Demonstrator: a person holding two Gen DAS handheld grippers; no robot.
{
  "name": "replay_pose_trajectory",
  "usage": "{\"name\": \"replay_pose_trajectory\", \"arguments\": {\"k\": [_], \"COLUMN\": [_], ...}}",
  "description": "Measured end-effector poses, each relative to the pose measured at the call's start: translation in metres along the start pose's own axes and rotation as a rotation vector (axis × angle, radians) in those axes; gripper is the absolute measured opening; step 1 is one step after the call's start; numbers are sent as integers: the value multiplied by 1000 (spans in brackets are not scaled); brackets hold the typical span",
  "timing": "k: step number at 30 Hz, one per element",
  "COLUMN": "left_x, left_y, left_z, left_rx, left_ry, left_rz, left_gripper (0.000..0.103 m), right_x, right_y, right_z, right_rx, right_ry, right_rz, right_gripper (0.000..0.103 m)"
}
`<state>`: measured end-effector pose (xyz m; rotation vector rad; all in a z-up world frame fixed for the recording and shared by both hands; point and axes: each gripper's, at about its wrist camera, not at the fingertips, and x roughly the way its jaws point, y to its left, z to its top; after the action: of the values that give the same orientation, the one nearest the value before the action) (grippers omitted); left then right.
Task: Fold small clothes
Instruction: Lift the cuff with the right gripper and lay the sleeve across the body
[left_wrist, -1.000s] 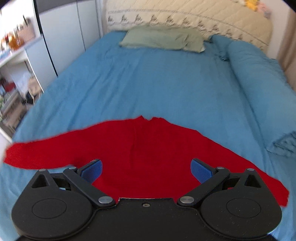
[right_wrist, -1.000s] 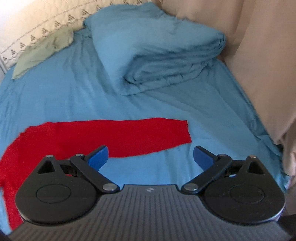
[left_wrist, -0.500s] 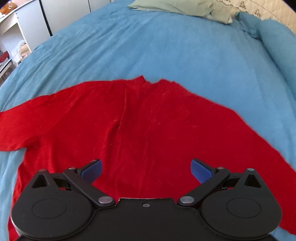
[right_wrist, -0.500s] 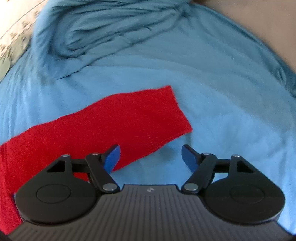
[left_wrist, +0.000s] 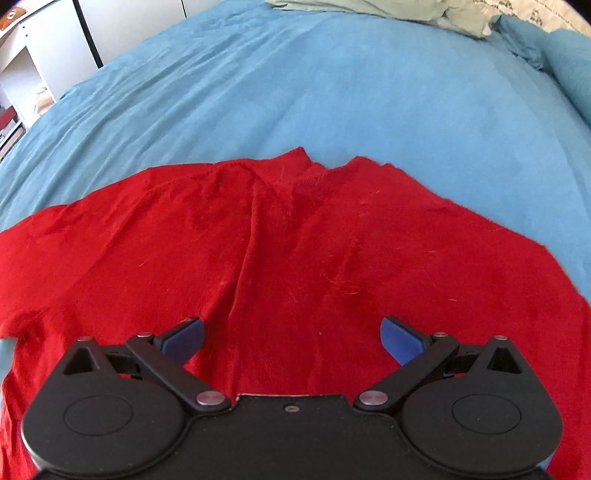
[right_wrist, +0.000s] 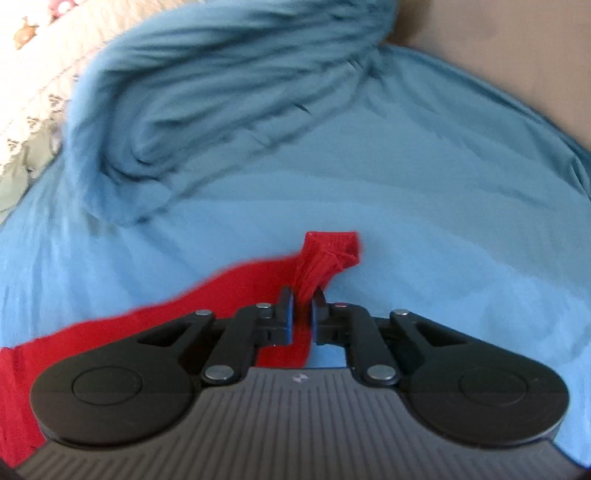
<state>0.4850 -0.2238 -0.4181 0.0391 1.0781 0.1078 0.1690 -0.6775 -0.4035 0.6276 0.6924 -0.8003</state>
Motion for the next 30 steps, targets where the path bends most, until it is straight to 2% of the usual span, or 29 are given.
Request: {"name": "replay_pose_trajectory", "arguments": {"k": [3,7,10,13,16,20,23,25,28,30], "left_x": [10,16,20,17,-4,-26,-29,-24,-16,-9], "left_y": [1,0,0,13,55,135,191,213,233,242], "left_z": [0,2,8,20,35,50,53,49,38,31], "left_rx": [0,19,35,24,-16,-70,-85,-73,-53,-49], "left_ry": [14,32,70,107,17,-67,-98,-95,-74,-57], "left_rz": [-12,-25,-33,-94,-110,-81,-77,-95,-147,-190], "left_gripper": [103,103,103,103,103,103,103,103,103,103], "right_x": [-13,-30,-39,-46,-58,-81,-90,-91,-85,-78], "right_y": [32,96,159,230,304,399,457,482,503,508], "right_z": [9,13,6,-9,-33,-89,-157,-204,-268,-296], "right_rx": [-25,-59,-81,-102,-147,-293,-443,-562,-724,-794], "right_ry": [-36,-60,-44,-9,28,77,141,174,217,227], "right_rz": [64,202,341,486,631,831,939,970,948,916], "right_gripper": [23,23,23,23,23,23,23,23,23,23]}}
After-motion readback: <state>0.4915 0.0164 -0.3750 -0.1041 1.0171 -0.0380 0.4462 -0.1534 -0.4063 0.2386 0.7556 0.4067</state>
